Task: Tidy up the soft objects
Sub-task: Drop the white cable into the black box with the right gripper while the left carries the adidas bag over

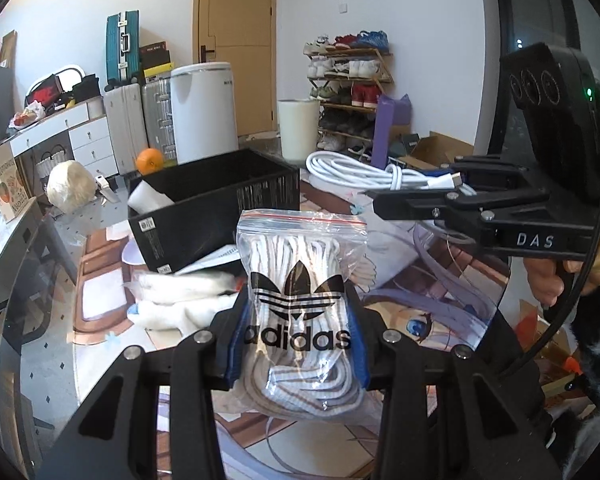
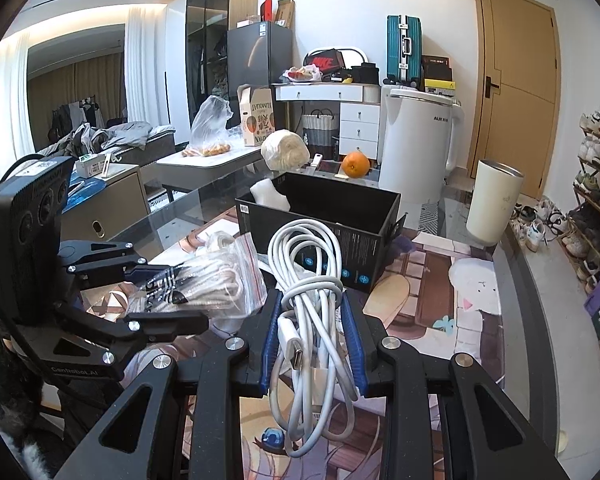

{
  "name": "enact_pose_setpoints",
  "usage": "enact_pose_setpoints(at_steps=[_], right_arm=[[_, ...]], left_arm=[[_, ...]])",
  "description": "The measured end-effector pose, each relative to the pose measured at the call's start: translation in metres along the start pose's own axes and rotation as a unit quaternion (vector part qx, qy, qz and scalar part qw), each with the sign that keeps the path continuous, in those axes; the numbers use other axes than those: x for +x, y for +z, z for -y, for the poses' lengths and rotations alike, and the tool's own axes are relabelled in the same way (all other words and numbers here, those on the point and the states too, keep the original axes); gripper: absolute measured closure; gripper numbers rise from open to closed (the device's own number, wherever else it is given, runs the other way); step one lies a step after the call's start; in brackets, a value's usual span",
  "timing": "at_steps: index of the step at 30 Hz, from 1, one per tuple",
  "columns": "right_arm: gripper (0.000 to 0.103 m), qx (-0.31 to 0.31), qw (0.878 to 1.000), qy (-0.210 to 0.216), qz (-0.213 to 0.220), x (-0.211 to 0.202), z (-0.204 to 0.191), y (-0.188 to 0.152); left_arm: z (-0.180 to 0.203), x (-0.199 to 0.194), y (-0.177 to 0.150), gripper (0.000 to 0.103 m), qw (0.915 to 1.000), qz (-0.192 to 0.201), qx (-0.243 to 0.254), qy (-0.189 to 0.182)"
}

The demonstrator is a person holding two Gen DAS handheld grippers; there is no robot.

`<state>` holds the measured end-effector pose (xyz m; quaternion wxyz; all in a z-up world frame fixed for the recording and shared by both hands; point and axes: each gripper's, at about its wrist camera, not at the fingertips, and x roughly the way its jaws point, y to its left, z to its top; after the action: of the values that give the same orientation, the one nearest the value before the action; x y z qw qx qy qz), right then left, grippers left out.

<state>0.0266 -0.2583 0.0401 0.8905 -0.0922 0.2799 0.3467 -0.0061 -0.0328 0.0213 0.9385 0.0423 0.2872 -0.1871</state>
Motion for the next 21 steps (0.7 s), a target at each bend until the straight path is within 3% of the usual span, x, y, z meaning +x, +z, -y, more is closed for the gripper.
enact_pose_setpoints(at_steps=[9,21], right_arm=[[0.074,-0.001,1.000,0.000,0.008,0.006,0.001,0.008],[0.074,-0.003,1.000,-0.006,0.006,0.039,0.009,0.042]], left_arm=[[-0.013,-0.005,0.017,0.063,0.9988,0.031,-0.020,0.031],[-0.046,0.020,0.048,0.062,0.9944,0.044,-0.051,0.081]])
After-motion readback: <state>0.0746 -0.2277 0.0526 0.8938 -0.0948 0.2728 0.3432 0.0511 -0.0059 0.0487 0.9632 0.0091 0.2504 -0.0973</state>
